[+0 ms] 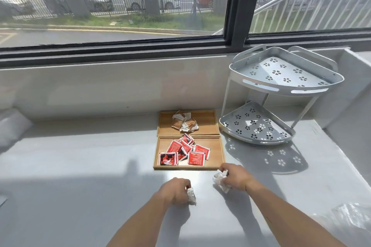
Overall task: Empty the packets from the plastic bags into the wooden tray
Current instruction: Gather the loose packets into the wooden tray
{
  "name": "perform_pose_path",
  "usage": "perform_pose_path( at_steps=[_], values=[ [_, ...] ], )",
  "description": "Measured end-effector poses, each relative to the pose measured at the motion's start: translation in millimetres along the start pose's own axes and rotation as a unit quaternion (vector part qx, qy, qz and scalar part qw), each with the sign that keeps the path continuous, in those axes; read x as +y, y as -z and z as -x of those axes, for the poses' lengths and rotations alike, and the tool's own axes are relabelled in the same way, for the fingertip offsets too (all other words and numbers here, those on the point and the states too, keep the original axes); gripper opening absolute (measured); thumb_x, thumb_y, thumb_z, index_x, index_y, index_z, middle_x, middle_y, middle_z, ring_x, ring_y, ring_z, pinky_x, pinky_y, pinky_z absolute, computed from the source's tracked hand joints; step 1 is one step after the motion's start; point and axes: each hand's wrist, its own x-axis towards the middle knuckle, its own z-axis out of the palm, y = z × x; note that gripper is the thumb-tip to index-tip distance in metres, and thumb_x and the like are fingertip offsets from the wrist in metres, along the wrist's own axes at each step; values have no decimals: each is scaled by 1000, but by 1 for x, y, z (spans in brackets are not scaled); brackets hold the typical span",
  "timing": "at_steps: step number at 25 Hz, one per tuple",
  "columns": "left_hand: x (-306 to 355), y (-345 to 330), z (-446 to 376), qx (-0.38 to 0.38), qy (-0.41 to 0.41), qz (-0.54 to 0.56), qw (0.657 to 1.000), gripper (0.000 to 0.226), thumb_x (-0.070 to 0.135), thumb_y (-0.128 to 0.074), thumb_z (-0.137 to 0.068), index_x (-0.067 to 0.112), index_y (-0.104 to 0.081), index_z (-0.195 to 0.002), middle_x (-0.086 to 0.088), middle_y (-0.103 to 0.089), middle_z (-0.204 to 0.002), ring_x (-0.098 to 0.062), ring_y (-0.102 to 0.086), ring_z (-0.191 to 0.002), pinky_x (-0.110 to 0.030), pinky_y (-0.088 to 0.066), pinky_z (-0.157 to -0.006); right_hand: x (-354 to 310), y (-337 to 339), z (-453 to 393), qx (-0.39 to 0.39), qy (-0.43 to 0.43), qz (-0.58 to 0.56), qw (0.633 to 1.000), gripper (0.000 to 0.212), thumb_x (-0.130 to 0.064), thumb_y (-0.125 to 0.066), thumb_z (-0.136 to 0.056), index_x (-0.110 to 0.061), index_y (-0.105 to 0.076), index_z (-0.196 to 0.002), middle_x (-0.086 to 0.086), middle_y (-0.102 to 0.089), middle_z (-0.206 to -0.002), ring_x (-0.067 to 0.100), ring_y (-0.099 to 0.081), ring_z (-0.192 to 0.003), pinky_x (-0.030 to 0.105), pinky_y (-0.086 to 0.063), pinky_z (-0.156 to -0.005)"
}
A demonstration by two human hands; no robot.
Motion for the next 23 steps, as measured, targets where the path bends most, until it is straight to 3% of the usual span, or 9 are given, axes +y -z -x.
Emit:
perform_pose_path(
  at_steps=[3, 7, 11, 18, 23],
  values=[
    [-34, 23, -1, 13, 18, 33, 999, 30, 29, -61, -77, 19, -65, -106, -3, -68, -113, -23, -63, -104, -32, -53, -85, -27, 7, -18, -1, 8, 14, 1000, 29, -17, -63, -72, -28, -64, -100, 2, -71, -104, 21, -66, -93, 29, -53, -78],
    [-66, 62, -12, 26, 33, 13, 999, 30, 26, -59, -82, 19, -61, -111, -5, -66, -117, -25, -61, -106, -29, -50, -82, -55, 24, -42, 7, 20, 36, 999, 23, -17, -69, -72, -28, -60, -90, -1, -67, -99, 20, -63, -90, 26, -46, -67],
    [-80, 107, -33, 34, 32, 21, 999, 32, 22, -56, -87, 15, -61, -118, -8, -64, -122, -25, -60, -109, -28, -48, -81, -73, 40, -75, 20, 23, 39, 999, 24, -17, -70, -74, -27, -63, -95, -1, -68, -105, 18, -59, -94, 26, -44, -72],
    [-80, 180, -83, 53, 9, 8, 999, 32, 16, -61, -83, 14, -59, -115, -9, -66, -115, -22, -56, -93, -29, -45, -74, -82, 78, -132, 53, 22, 62, 996, 32, -17, -76, -76, -24, -66, -105, -2, -69, -106, 18, -62, -95, 36, -55, -85],
    [-74, 208, -118, 59, -1, -18, 998, 29, 15, -58, -83, 16, -56, -112, -10, -64, -115, -24, -54, -93, -29, -41, -73, -79, 92, -166, 75, 27, 87, 993, 40, -16, -76, -74, -26, -62, -110, 0, -71, -107, 22, -63, -96, 40, -55, -86]
  ],
)
